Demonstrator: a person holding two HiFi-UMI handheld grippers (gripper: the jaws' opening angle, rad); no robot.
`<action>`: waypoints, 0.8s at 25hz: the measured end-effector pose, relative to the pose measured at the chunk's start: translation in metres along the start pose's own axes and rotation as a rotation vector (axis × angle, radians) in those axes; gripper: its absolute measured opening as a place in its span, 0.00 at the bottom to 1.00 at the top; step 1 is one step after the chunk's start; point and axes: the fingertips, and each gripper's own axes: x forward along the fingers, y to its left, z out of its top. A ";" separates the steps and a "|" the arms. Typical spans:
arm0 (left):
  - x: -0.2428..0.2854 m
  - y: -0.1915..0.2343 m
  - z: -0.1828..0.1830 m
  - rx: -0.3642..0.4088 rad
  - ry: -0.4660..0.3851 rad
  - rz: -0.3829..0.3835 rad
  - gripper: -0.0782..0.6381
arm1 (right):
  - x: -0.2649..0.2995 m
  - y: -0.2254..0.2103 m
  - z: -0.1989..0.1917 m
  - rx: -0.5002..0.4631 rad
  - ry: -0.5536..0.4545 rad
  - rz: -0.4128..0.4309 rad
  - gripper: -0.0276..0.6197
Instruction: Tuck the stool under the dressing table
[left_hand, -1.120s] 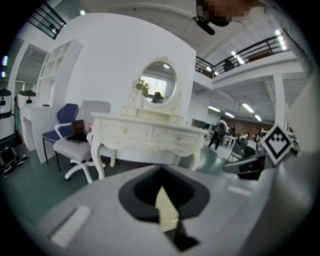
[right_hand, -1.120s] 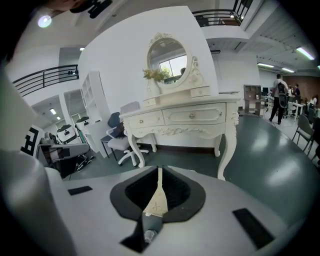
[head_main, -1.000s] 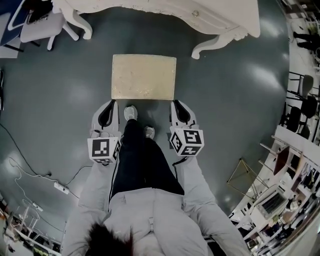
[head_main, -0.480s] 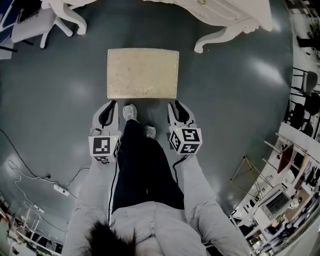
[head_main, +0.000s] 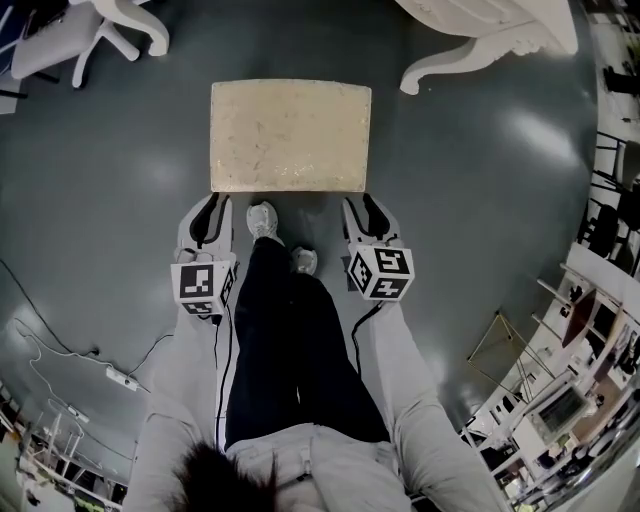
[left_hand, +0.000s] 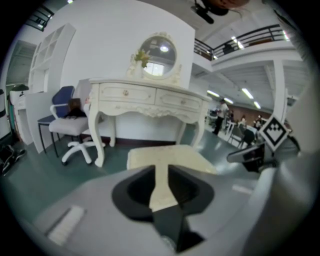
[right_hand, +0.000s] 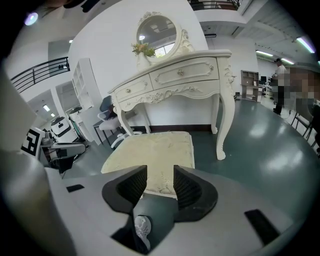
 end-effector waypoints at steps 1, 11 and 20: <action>0.003 0.002 -0.006 -0.003 0.006 0.005 0.23 | 0.003 -0.002 -0.003 0.007 0.001 -0.003 0.30; 0.037 0.018 -0.050 0.017 0.058 0.044 0.36 | 0.038 -0.023 -0.028 0.032 0.011 -0.026 0.38; 0.061 0.027 -0.082 0.004 0.110 0.052 0.42 | 0.061 -0.033 -0.050 0.005 0.056 -0.036 0.48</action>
